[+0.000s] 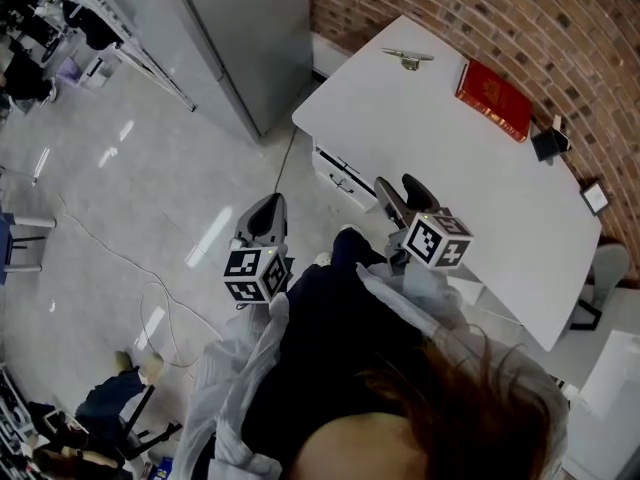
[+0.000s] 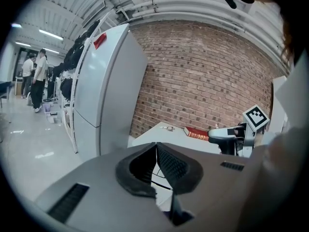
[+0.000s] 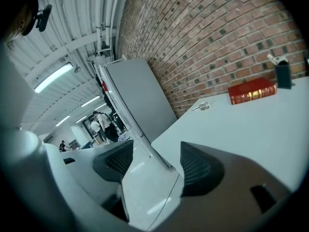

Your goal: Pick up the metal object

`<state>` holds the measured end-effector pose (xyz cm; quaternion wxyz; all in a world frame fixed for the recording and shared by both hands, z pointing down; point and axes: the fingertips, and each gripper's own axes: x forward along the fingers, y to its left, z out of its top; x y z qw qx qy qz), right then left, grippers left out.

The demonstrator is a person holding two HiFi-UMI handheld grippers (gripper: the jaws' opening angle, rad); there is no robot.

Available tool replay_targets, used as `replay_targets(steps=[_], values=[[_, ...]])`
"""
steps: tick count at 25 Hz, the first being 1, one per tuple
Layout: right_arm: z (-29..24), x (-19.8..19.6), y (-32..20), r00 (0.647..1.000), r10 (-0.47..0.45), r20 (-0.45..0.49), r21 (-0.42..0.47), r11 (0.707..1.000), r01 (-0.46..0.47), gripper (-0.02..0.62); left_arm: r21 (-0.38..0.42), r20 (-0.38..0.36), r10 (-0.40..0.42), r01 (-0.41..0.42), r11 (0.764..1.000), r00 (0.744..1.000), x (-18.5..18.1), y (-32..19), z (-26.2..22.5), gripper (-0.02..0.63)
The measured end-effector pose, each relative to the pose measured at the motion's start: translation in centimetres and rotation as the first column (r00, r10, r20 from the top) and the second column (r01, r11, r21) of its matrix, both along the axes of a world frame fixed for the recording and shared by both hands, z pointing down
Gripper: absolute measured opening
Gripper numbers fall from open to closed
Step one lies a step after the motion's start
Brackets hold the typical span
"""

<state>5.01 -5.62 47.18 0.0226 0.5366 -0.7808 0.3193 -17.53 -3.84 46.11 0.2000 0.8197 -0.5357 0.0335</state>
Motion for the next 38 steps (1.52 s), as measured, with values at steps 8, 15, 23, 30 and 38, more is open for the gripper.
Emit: replay_targets(steps=[8, 15, 23, 30, 38], values=[[0.7, -0.2, -2.4, 1.000, 0.010, -0.001, -0.013, 1.000, -0.010, 0.308, -0.019, 0.003, -0.019, 0.019, 1.000, 1.000, -1.4, -1.9, 1.1, 0.017], [0.8, -1.0, -7.2, 1.000, 0.005, -0.005, -0.022, 1.000, -0.005, 0.308, -0.020, 0.001, -0.018, 0.018, 1.000, 1.000, -2.2, -6.7, 1.0, 0.017], [0.5, -1.3, -14.2, 1.000, 0.020, -0.003, -0.030, 0.999, -0.020, 0.308, -0.034, 0.010, 0.009, -0.009, 0.999, 1.000, -2.3, -14.1, 0.8, 0.017], [0.4, -1.6, -19.5, 1.000, 0.016, -0.006, -0.040, 0.999, -0.016, 0.308, -0.043, 0.021, 0.011, -0.010, 0.999, 1.000, -2.9, -19.6, 0.8, 0.017], [0.3, -0.1, -24.5, 0.999, 0.033, -0.015, -0.039, 0.999, -0.033, 0.308, -0.056, 0.034, 0.018, -0.016, 0.998, 0.999, -2.5, -24.5, 1.2, 0.017]])
